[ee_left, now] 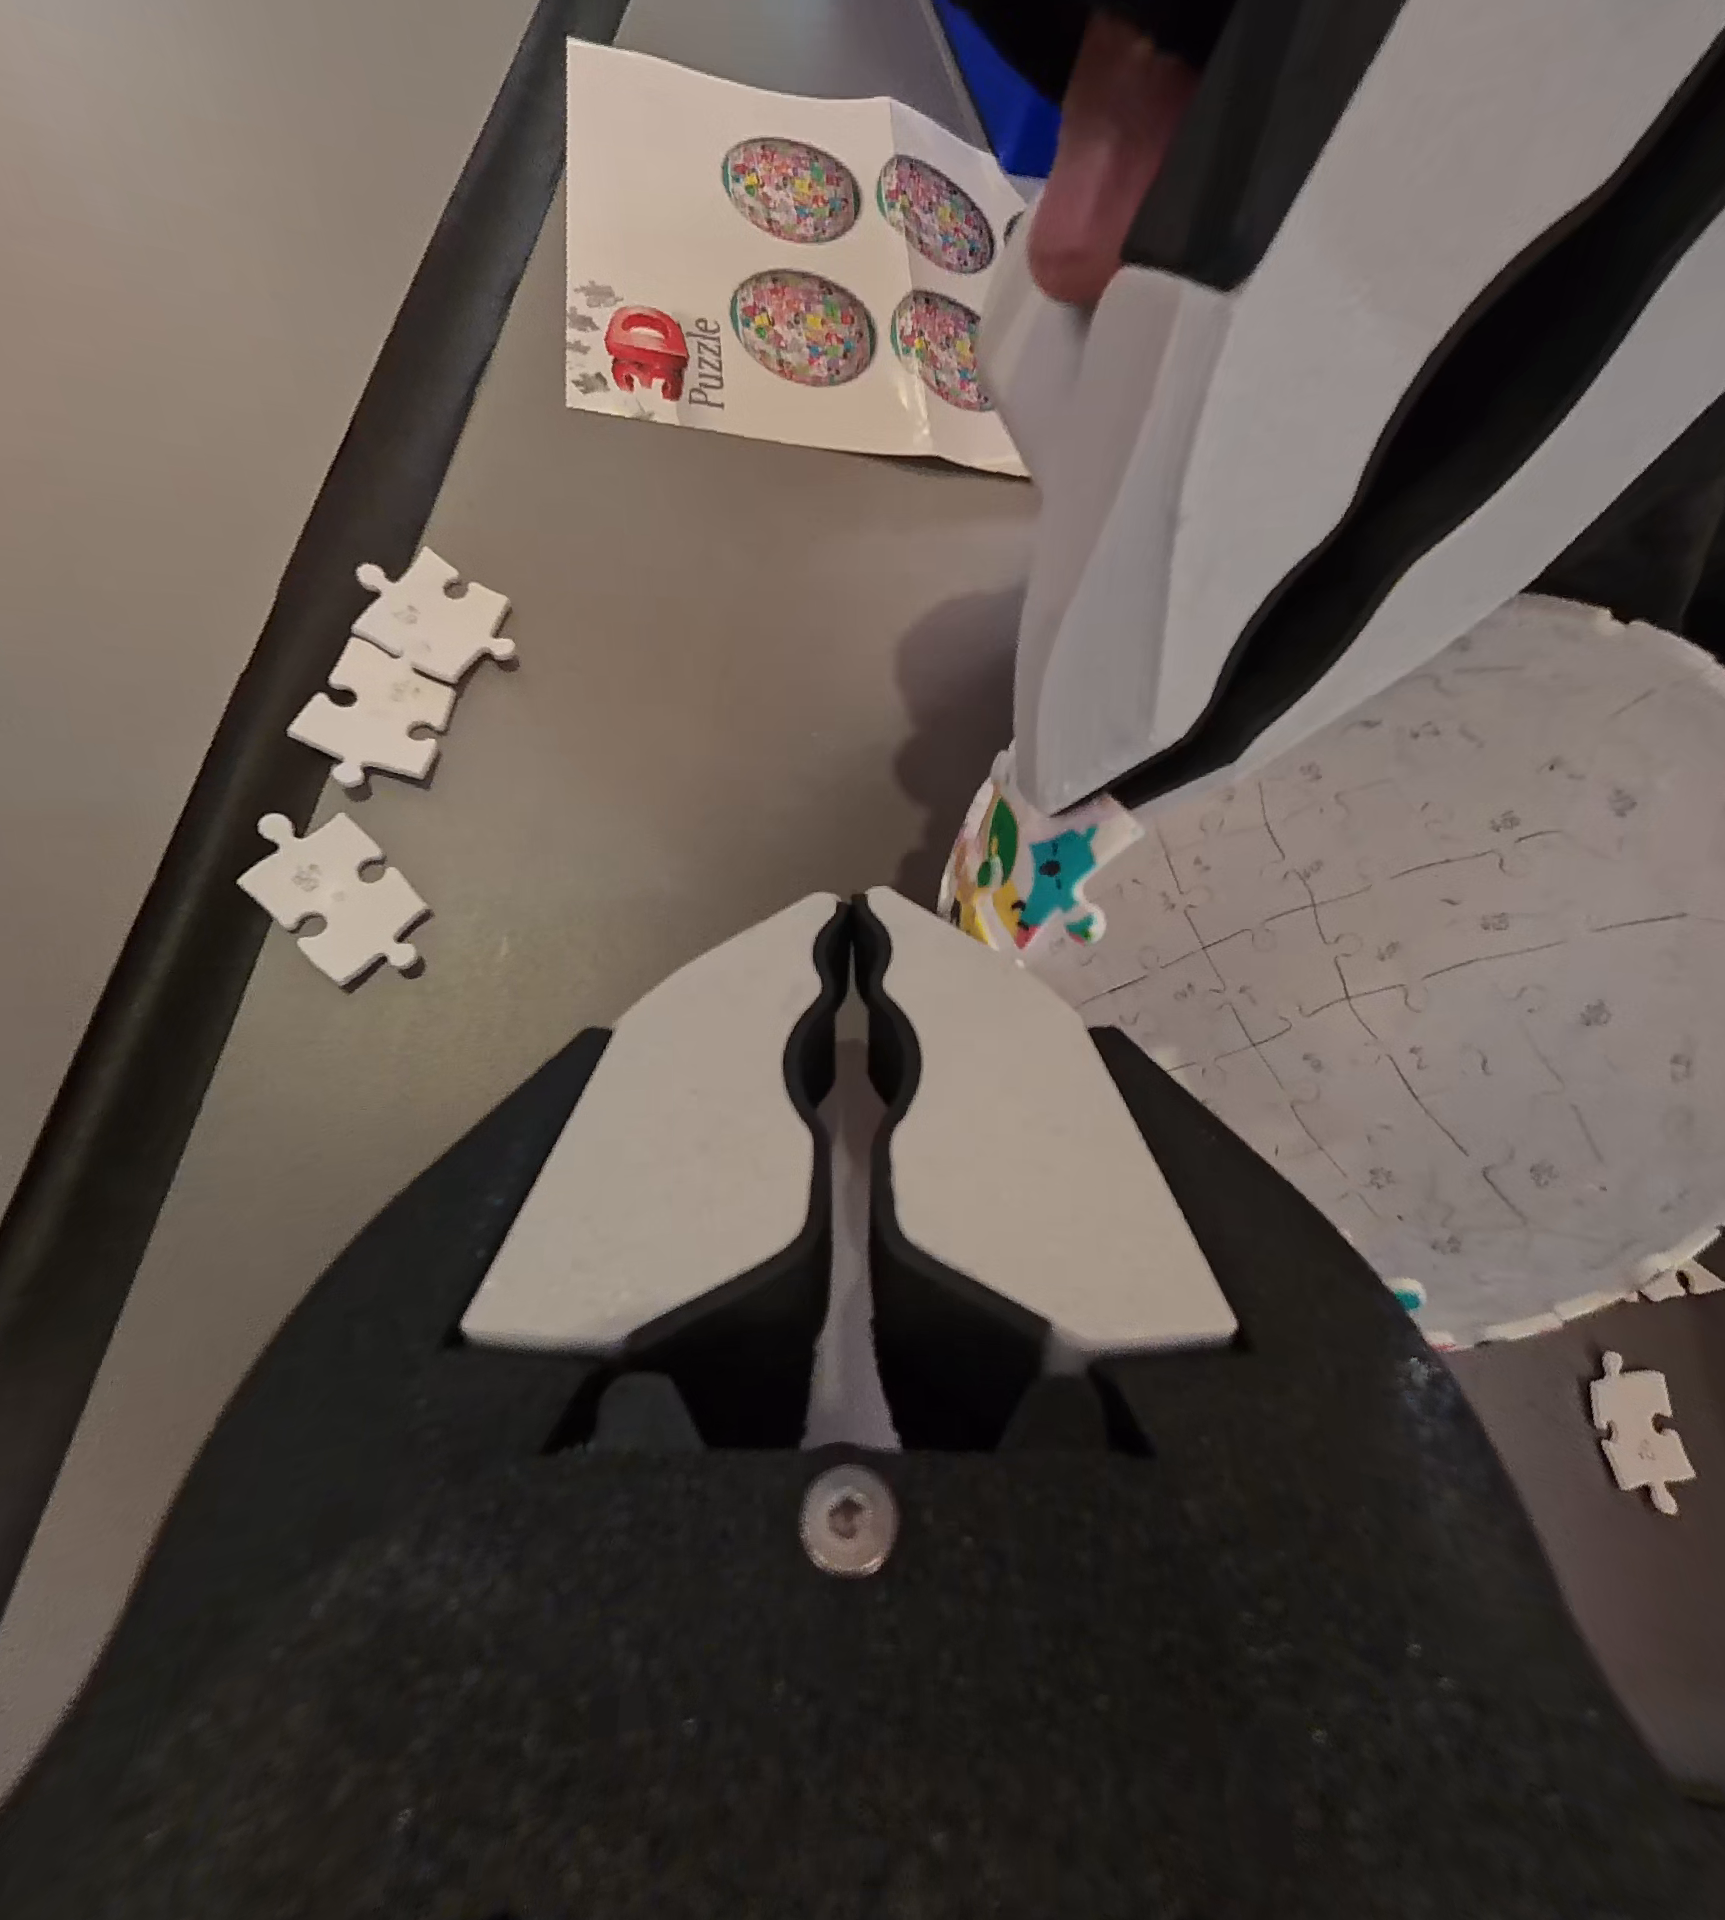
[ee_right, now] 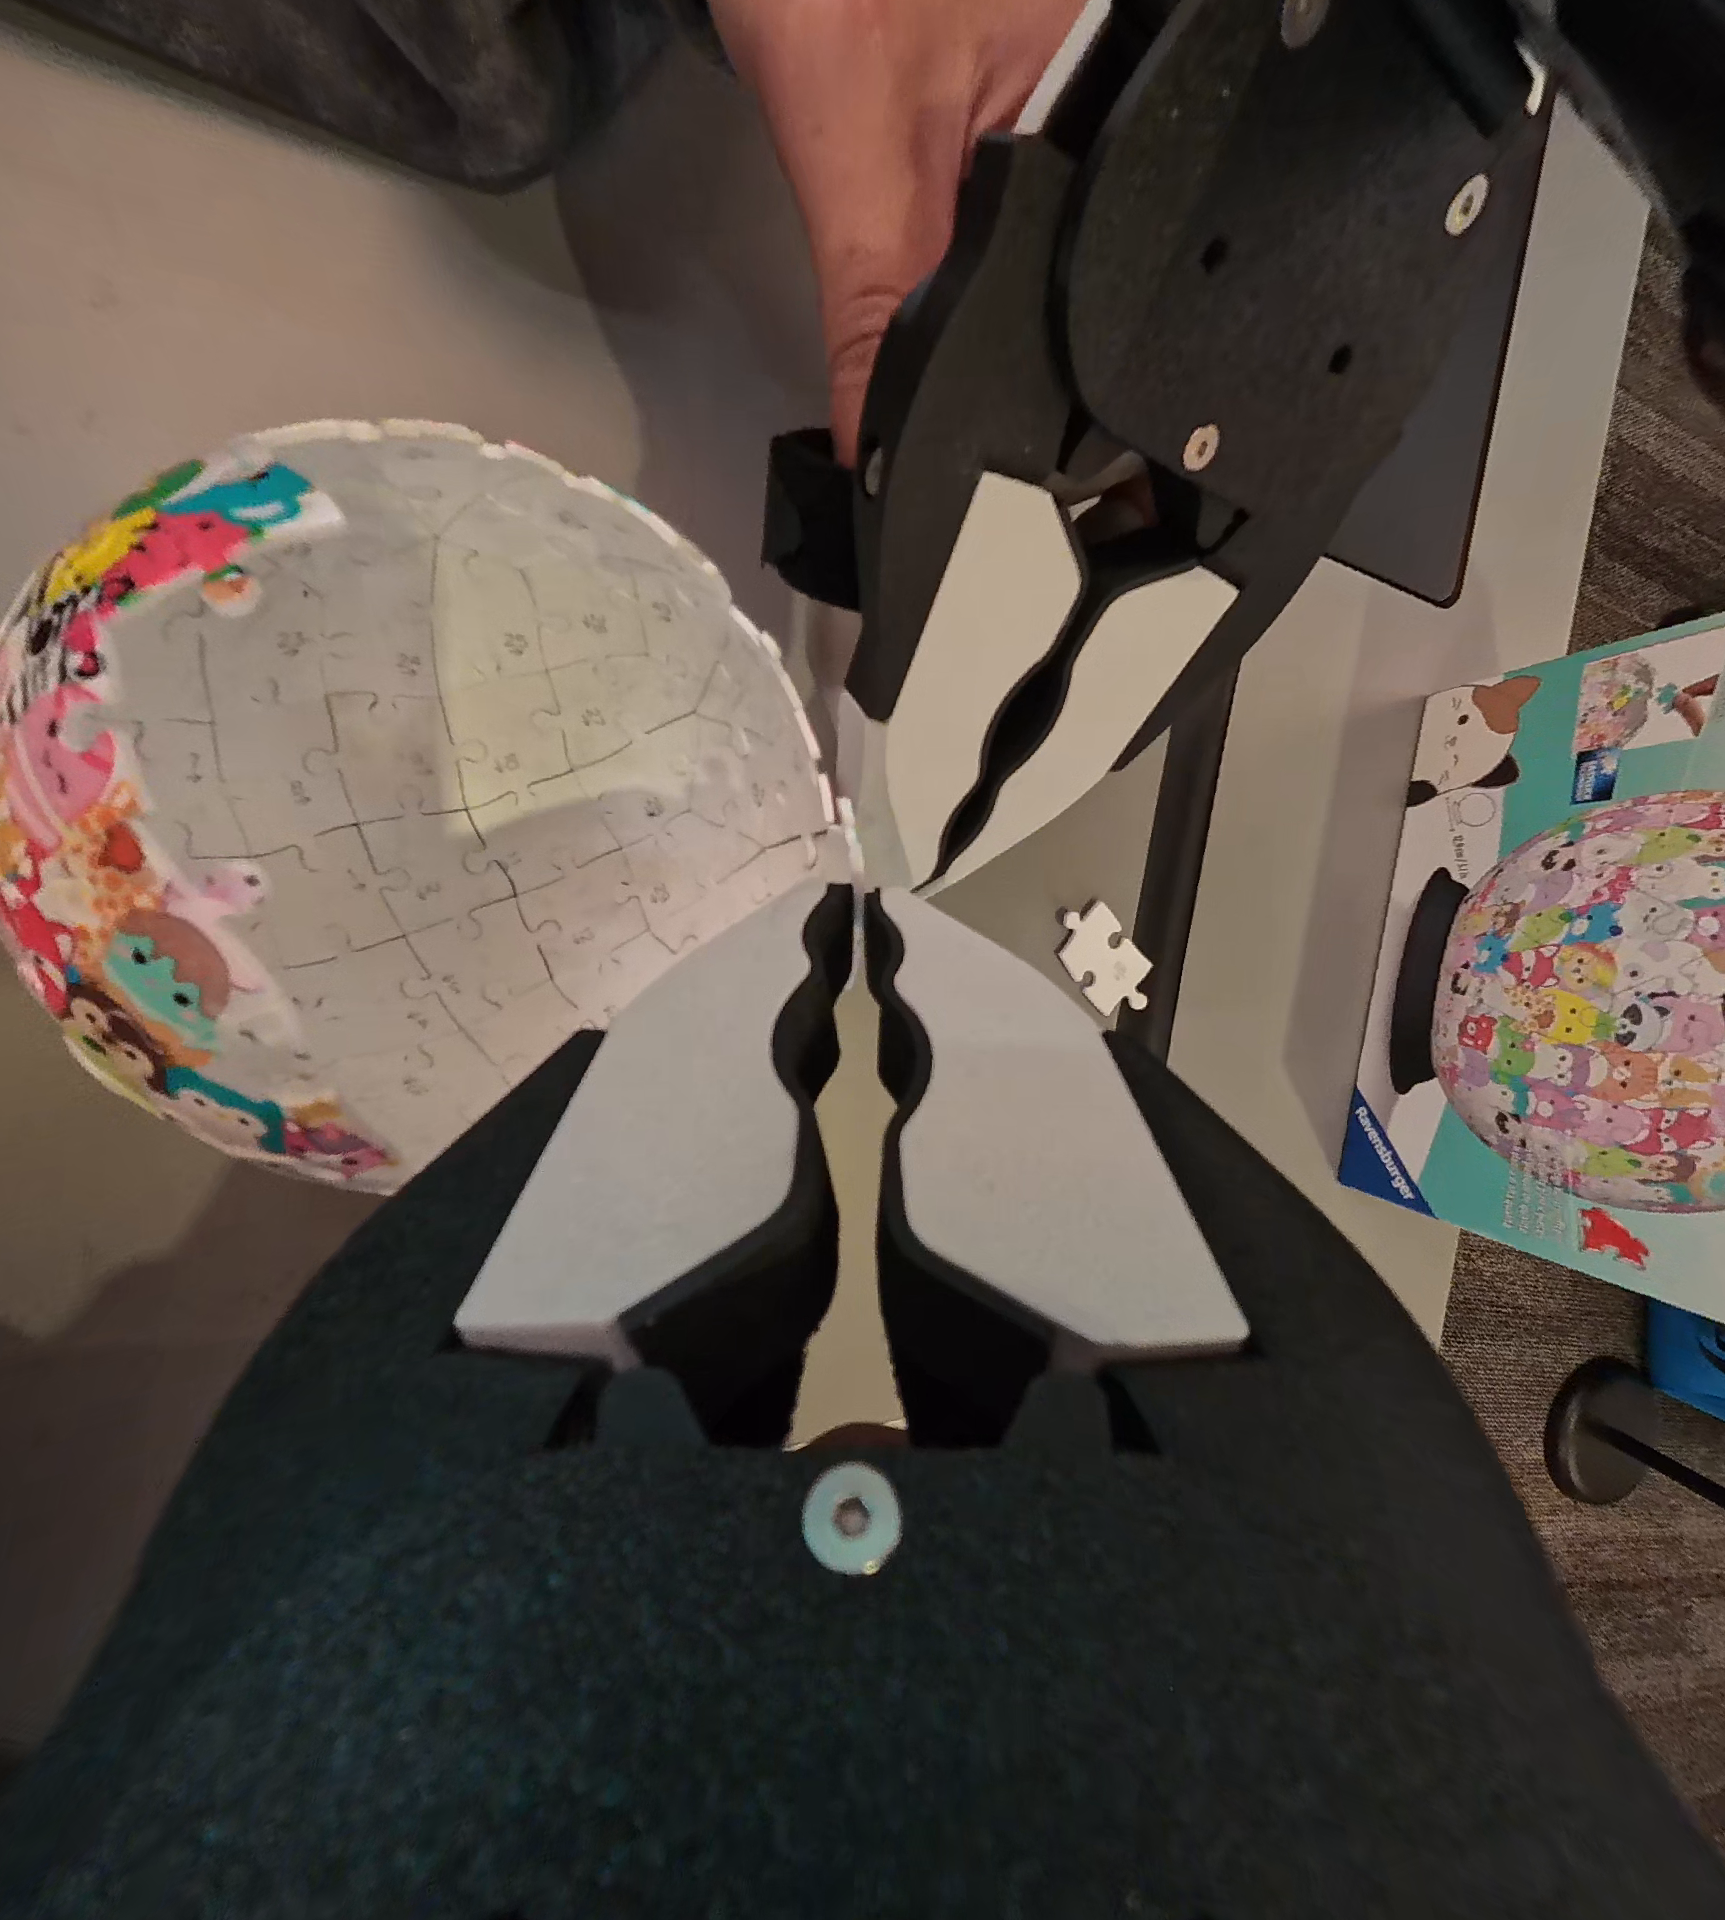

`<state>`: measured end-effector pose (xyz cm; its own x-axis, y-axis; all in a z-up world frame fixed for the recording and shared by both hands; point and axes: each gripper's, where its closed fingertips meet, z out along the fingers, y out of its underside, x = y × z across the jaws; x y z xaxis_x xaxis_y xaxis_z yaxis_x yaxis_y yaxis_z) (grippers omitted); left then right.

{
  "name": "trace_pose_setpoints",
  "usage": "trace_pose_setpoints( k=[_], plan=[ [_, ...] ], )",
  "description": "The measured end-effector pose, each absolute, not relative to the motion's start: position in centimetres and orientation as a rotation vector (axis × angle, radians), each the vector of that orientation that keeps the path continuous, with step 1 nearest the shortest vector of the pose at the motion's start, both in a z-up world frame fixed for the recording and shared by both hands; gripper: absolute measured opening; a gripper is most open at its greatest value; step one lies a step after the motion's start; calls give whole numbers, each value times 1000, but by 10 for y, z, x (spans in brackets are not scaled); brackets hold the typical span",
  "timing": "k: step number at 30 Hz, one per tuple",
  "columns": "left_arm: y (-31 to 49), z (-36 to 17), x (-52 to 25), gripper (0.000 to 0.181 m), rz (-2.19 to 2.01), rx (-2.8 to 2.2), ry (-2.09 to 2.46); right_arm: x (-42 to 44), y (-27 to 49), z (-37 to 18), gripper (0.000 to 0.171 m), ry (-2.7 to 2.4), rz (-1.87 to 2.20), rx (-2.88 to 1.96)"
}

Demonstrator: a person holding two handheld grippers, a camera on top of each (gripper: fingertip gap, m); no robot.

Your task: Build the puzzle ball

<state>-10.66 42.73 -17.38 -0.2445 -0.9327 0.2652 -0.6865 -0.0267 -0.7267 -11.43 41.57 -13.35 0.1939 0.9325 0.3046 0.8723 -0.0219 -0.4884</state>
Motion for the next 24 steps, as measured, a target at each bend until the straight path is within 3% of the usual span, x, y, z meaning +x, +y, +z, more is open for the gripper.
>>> trace_pose_setpoints(
  k=[24],
  plan=[
    [427, -168, -96, 0, -1202, -1648, 2001, -114, 417, -133, 2, -1695, 54, -1867]
  ],
)
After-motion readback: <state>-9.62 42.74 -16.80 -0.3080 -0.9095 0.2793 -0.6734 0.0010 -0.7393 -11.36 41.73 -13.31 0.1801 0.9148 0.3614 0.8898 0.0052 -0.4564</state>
